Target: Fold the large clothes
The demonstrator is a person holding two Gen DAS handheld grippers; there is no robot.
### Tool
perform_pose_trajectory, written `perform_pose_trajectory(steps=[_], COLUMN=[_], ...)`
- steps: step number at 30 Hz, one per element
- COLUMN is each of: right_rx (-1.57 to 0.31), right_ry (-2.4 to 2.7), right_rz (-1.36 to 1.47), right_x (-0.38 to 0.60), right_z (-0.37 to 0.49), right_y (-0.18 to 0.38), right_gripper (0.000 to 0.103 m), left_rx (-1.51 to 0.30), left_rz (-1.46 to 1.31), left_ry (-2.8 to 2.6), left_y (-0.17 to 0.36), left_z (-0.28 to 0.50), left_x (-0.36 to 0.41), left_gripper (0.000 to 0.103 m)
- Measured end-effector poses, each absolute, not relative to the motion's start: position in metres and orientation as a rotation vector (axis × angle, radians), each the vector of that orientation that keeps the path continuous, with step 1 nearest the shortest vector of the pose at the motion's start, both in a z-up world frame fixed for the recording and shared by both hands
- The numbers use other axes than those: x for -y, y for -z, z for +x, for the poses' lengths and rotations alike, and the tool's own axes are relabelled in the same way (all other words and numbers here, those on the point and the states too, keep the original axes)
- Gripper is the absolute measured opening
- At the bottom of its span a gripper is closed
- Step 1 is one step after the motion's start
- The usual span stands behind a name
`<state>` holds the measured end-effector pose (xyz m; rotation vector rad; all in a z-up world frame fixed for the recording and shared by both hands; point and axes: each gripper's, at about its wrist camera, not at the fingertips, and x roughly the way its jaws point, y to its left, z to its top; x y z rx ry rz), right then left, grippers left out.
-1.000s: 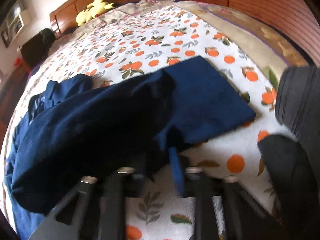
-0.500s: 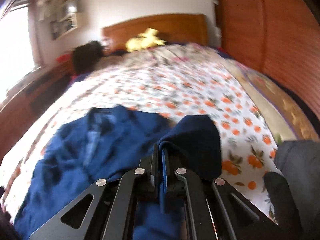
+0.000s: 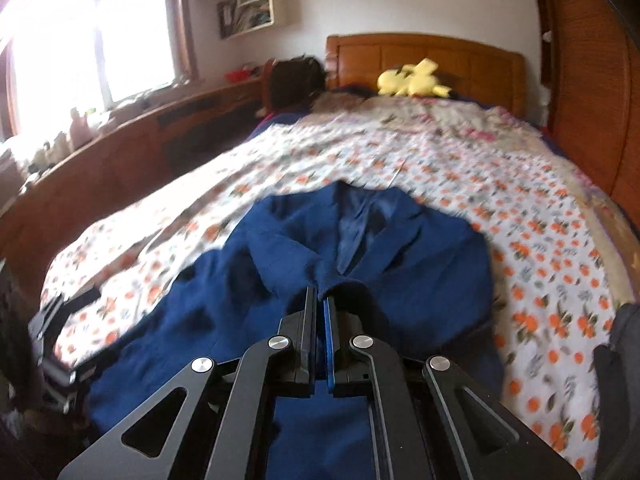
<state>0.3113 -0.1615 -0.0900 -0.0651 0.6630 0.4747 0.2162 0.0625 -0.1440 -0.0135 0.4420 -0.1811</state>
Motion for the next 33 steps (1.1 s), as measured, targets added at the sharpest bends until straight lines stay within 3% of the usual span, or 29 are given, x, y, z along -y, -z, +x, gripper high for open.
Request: perform_pose_trajectory(steps=[6, 12, 26, 30, 33], right_rx=[-0.728, -0.751, -0.809, -0.824, -0.811], right_ry=[-0.492, -0.463, -0.354, -0.343, -0.360], right_rz=[-0.114, -0.165, -0.174, -0.152, -0.157], right_x=[0.151, 0.156, 0.218, 0.236, 0.240], right_z=[0.286, 0.268, 0.251, 0.247, 0.244], right_y=[0.114, 0.125, 0.170, 0.187, 0.192], right_gripper=[0.005, 0.022, 0.022, 0.032, 0.034], left_rx=[-0.453, -0.471, -0.515, -0.530, -0.541], left_rz=[-0.017, -0.001, 0.046, 0.067, 0.089], left_ry=[0.173, 0.170, 0.188, 0.213, 0.226], left_y=[0.147, 0.153, 0.164, 0.161, 0.157], left_z=[0.212, 0.211, 0.202, 0.205, 0.210], left_x=[-0.064, -0.060, -0.036, -0.018, -0.005], left_gripper=[0.101, 0.101, 0.101, 0.101, 0.101])
